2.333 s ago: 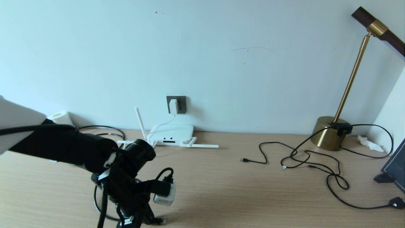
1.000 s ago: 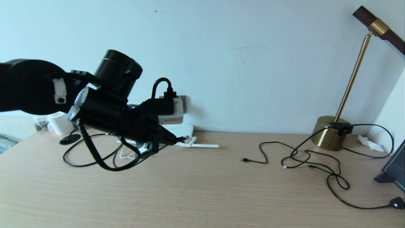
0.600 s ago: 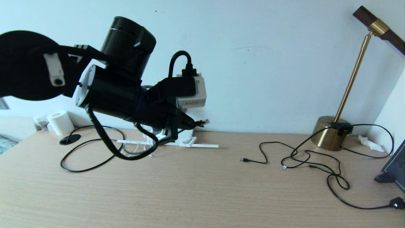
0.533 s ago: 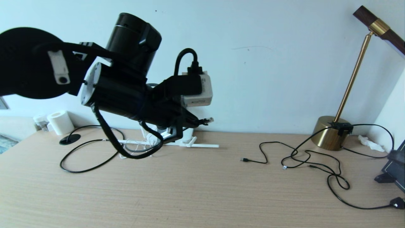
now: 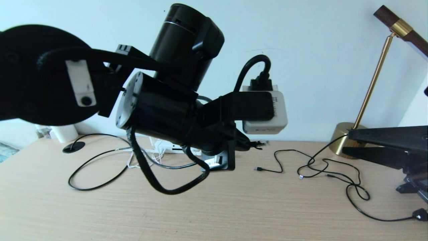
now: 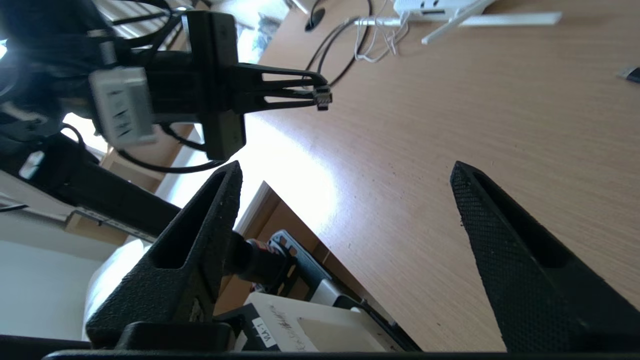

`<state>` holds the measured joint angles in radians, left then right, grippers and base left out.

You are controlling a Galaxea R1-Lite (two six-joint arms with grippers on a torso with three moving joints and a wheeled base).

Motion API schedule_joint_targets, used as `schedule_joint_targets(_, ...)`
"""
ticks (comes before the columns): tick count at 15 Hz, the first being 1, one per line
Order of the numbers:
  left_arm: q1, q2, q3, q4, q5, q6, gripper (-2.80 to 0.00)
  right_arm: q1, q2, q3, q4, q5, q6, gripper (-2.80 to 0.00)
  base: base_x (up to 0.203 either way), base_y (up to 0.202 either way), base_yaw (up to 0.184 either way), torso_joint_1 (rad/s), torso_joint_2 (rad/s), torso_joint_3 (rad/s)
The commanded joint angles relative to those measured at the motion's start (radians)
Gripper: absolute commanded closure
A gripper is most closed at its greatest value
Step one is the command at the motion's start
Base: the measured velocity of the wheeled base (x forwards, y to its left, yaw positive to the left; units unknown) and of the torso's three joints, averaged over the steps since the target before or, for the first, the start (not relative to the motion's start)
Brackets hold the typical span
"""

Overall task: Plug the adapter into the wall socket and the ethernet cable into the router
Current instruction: Hand it to the other hand

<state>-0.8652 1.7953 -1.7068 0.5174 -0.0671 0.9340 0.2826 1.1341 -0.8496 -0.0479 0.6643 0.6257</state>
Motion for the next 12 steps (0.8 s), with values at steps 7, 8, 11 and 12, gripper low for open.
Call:
schedule_joint_targets(7,-0.126,0.002,0.013,-0.055,0.021,0.003,0.0,0.046,0.113,-0.003,-0.004,-0.005,-0.004,-2.8,0.0,0.0,0.0,0.0,0.0,0.0)
schedule_joint_targets(8,-0.132,0.004,0.013,-0.058,0.021,0.0,0.0,0.06,0.113,-0.003,-0.004,-0.003,-0.005,-2.8,0.0,0.0,0.0,0.0,0.0,0.0)
schedule_joint_targets(11,-0.137,0.01,0.012,-0.06,0.02,0.0,0.0,0.101,0.108,0.001,-0.004,-0.003,-0.006,-2.8,0.0,0.0,0.0,0.0,0.0,0.0)
schedule_joint_targets(12,-0.138,0.012,0.012,-0.062,0.018,0.0,0.0,0.108,0.108,0.0,-0.004,-0.003,-0.005,-2.8,0.0,0.0,0.0,0.0,0.0,0.0)
